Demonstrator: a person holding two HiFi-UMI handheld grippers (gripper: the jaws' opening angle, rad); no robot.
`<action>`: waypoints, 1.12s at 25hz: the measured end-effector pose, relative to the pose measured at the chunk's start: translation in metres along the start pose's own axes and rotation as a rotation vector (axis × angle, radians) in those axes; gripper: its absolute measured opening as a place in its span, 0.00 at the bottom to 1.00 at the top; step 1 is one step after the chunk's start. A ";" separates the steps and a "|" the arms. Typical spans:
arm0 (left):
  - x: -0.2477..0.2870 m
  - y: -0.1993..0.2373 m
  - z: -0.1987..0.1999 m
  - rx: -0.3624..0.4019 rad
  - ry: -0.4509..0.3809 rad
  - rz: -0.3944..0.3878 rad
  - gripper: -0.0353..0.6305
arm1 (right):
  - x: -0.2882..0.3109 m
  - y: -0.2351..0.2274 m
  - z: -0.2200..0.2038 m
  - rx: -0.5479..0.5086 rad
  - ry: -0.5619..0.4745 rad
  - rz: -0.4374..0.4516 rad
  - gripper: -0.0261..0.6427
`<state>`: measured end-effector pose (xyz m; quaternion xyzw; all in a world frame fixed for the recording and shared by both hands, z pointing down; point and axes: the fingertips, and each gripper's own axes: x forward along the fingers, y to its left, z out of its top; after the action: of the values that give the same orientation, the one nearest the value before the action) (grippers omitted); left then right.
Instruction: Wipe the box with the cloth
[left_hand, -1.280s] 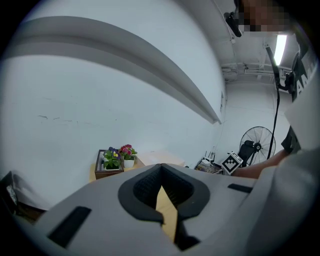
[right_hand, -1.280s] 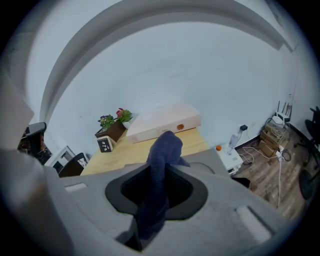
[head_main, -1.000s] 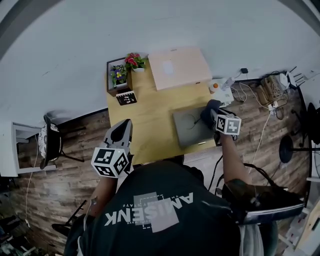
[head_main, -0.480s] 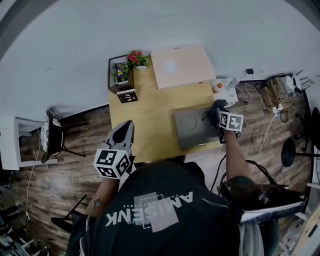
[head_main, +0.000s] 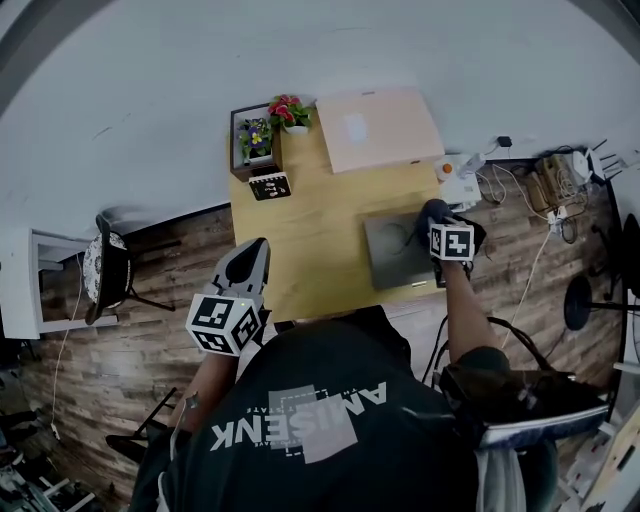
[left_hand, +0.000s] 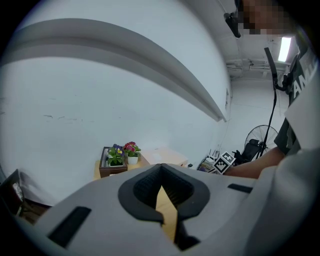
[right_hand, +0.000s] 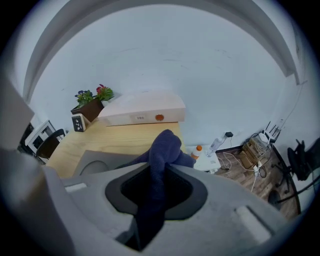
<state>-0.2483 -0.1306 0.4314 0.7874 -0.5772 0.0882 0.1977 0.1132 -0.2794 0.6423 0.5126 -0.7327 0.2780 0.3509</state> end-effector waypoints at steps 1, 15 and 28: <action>-0.002 0.002 0.000 0.001 -0.001 -0.002 0.05 | 0.001 0.008 -0.002 0.008 0.005 0.016 0.14; -0.024 0.023 -0.011 0.010 0.009 -0.017 0.05 | -0.004 0.037 -0.008 0.017 0.034 -0.054 0.14; -0.034 0.035 -0.022 -0.008 0.005 0.009 0.05 | -0.012 0.058 -0.007 -0.129 0.049 -0.140 0.14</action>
<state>-0.2902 -0.1003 0.4458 0.7837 -0.5807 0.0887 0.2018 0.0626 -0.2490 0.6340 0.5318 -0.7028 0.2174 0.4195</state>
